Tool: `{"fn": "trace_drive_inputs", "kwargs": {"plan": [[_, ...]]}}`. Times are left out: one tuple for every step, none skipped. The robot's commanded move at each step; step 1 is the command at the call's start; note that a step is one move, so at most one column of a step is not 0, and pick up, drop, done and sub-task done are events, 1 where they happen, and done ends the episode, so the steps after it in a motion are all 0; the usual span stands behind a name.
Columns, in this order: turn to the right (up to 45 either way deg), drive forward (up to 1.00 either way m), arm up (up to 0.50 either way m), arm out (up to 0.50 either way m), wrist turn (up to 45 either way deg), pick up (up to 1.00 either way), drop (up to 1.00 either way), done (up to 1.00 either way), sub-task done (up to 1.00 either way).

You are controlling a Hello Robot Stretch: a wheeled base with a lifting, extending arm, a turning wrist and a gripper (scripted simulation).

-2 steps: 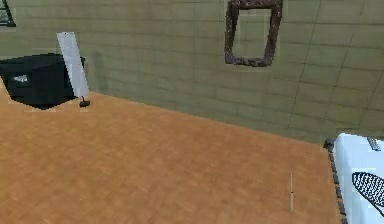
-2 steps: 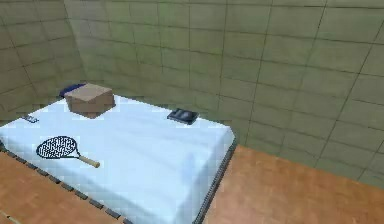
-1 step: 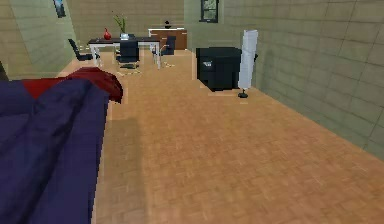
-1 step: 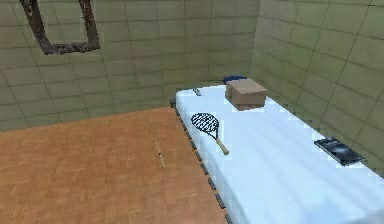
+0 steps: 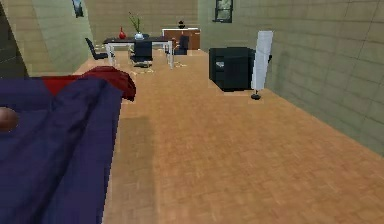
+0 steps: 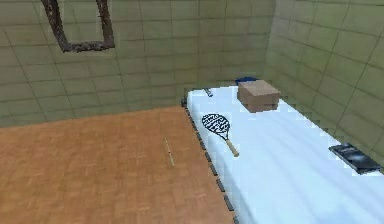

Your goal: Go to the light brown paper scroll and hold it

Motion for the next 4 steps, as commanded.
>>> {"fn": "trace_drive_inputs", "kwargs": {"plan": [[0.0, 1.0, 0.0, 0.0, 0.0, 0.0, 0.0, 0.0, 0.0], [0.0, 1.0, 0.0, 0.0, 0.0, 0.0, 0.0, 0.0, 0.0], [0.0, 1.0, 0.0, 0.0, 0.0, 0.0, 0.0, 0.0, 0.0], [-3.0, 0.0, 0.0, 0.0, 0.0, 0.0, 0.0, 0.0, 0.0]]}}
